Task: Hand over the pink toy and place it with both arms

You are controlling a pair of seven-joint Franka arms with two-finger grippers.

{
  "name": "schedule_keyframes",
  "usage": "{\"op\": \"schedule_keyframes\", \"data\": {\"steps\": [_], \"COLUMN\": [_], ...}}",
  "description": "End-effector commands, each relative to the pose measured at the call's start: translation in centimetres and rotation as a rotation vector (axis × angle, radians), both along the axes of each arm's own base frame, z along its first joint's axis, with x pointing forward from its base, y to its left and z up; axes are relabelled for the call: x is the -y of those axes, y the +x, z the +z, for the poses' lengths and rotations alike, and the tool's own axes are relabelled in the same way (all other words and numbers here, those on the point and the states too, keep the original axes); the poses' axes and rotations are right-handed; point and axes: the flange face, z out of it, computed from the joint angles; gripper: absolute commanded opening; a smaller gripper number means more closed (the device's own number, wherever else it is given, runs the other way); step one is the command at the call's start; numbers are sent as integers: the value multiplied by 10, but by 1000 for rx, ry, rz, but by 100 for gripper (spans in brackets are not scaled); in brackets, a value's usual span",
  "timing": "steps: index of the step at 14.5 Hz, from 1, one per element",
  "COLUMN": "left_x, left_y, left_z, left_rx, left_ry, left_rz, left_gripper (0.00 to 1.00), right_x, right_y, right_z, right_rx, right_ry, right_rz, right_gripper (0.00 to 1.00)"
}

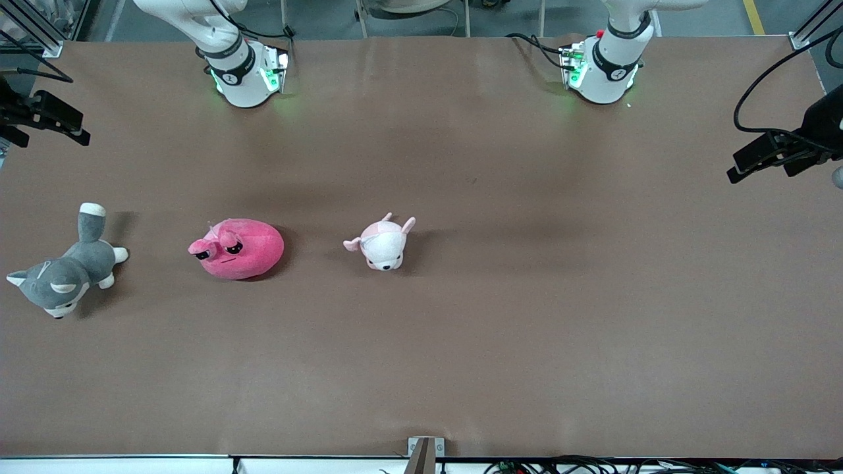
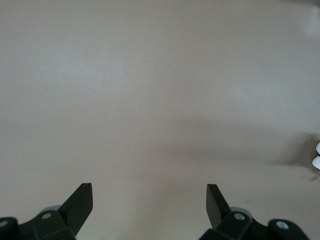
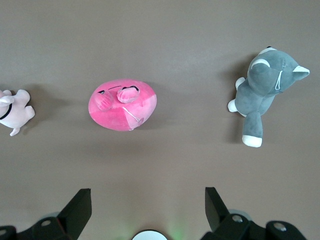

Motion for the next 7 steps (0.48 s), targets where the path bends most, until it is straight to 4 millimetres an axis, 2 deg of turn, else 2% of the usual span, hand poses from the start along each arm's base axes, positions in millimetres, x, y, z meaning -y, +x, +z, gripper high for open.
{"op": "schedule_keyframes", "data": {"steps": [1,7], "left_x": [-4,-4], "left_y": [-1,-1], "left_z": [10,9], "left_rx": [6,5], "left_ry": [8,8], "left_rz": [-11,-13], "left_gripper": [100,100], "right_x": [1,1], "right_y": [-8,-8], "right_z": [4,4], "right_rx": [16,16], "right_ry": [24,17], "right_rz": [10,14], "right_gripper": [100,100]}}
